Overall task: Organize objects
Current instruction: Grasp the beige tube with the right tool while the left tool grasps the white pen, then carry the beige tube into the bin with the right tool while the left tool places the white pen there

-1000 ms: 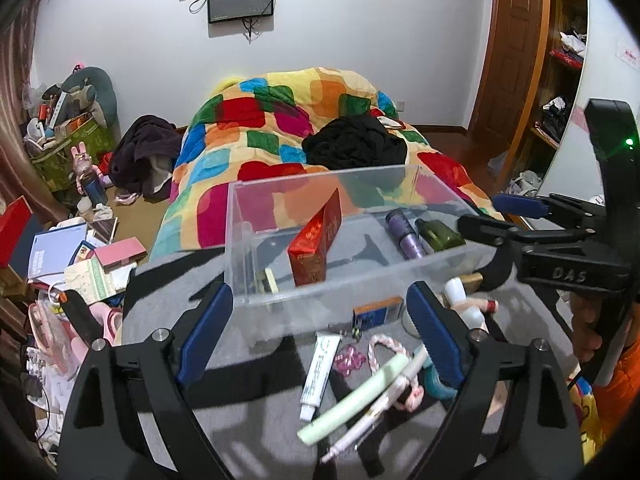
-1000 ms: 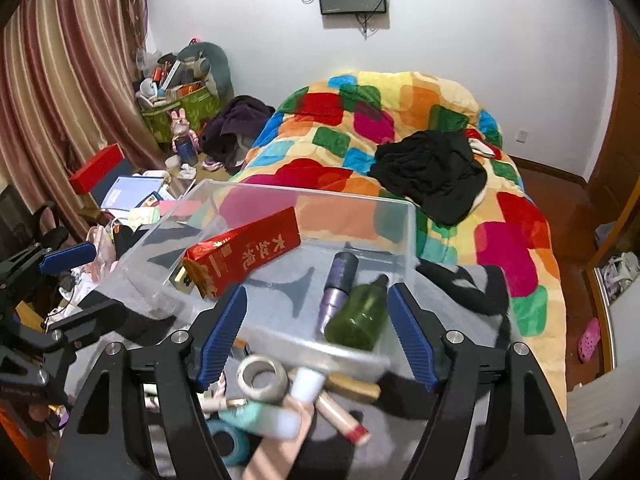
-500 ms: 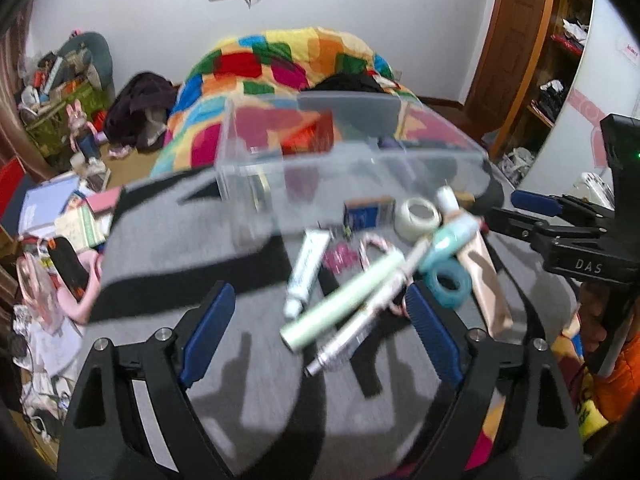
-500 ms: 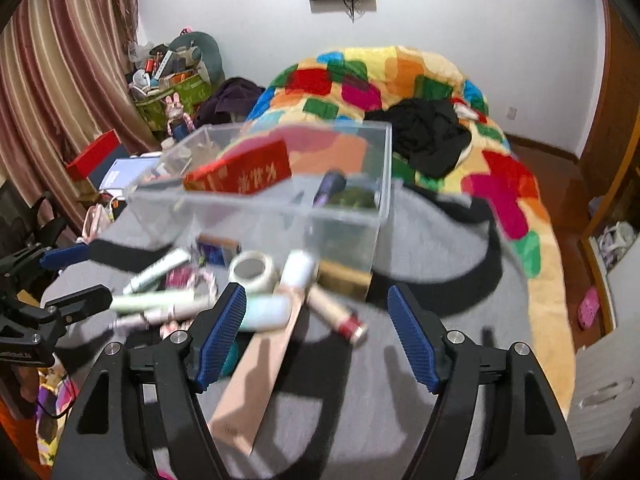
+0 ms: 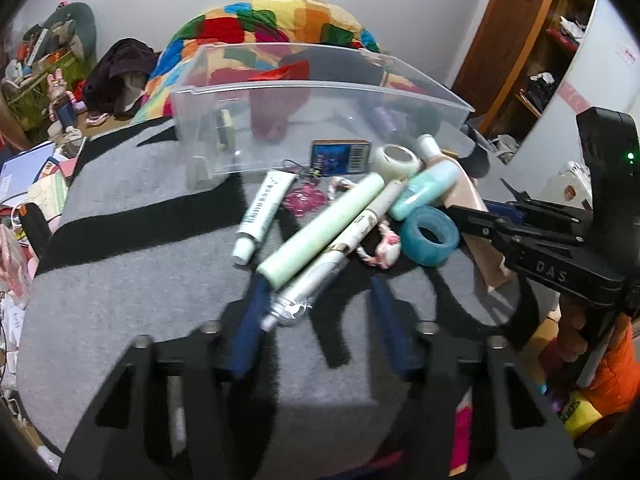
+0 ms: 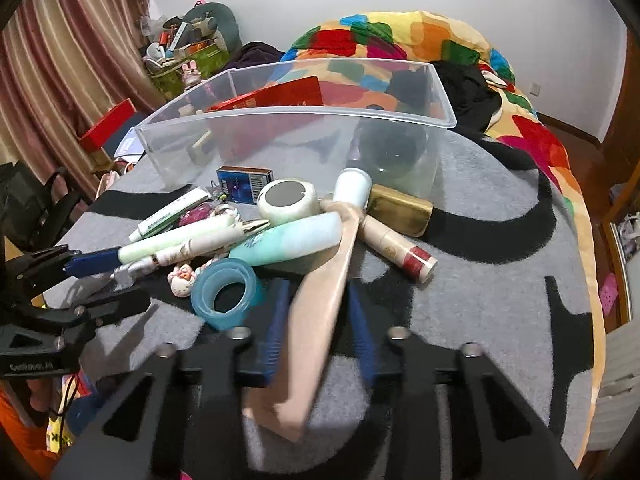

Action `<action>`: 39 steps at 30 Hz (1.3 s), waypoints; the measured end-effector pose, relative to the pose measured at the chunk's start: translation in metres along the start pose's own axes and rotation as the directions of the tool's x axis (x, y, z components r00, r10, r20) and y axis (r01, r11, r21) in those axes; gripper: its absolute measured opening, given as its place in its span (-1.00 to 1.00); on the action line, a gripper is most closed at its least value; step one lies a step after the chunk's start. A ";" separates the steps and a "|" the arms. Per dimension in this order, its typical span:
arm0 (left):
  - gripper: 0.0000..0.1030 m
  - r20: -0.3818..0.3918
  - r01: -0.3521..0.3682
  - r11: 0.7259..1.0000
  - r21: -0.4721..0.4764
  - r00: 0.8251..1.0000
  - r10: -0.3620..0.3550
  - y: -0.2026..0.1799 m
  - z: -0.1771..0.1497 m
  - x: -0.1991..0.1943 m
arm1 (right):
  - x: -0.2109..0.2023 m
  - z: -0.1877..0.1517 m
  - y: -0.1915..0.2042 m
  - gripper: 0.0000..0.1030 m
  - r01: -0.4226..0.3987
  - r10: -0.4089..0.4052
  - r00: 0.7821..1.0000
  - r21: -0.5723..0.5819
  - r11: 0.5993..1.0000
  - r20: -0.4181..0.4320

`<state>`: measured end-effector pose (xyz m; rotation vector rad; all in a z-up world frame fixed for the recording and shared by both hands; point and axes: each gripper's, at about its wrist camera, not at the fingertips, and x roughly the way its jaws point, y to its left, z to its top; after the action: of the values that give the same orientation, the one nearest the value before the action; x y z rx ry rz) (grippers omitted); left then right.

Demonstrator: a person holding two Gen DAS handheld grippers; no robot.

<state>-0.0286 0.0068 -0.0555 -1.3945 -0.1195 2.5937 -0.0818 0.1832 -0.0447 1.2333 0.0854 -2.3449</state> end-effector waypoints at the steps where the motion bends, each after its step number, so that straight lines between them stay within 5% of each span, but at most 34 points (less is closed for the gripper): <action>1: -0.34 -0.001 0.000 1.000 0.006 1.000 0.000 -0.002 0.000 0.000 | -0.002 -0.001 -0.001 -0.74 -0.003 0.003 1.000 0.004 1.000 0.000; 5: -0.54 -0.012 0.022 1.000 0.018 1.000 -0.022 -0.008 -0.005 -0.004 | -0.010 -0.010 -0.005 -0.79 -0.001 0.001 1.000 -0.006 1.000 0.001; 19: -0.54 -0.040 0.020 0.994 0.109 0.999 -0.016 -0.023 0.006 0.010 | -0.029 -0.016 -0.016 -0.79 0.016 -0.018 0.999 -0.062 0.998 -0.044; 33: -0.74 0.008 0.030 0.999 0.044 1.000 -0.031 -0.013 -0.001 -0.001 | 0.000 0.008 -0.019 -0.65 0.000 -0.001 0.999 -0.027 1.000 -0.053; 39: -0.74 0.045 0.047 0.998 0.037 0.998 -0.048 -0.016 0.000 -0.014 | -0.007 0.003 -0.023 -0.85 -0.011 0.011 0.999 -0.005 1.000 -0.034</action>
<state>-0.0190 0.0193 -0.0414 -1.3049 -0.1103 2.5764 -0.0913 0.2053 -0.0416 1.2679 0.0960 -2.3137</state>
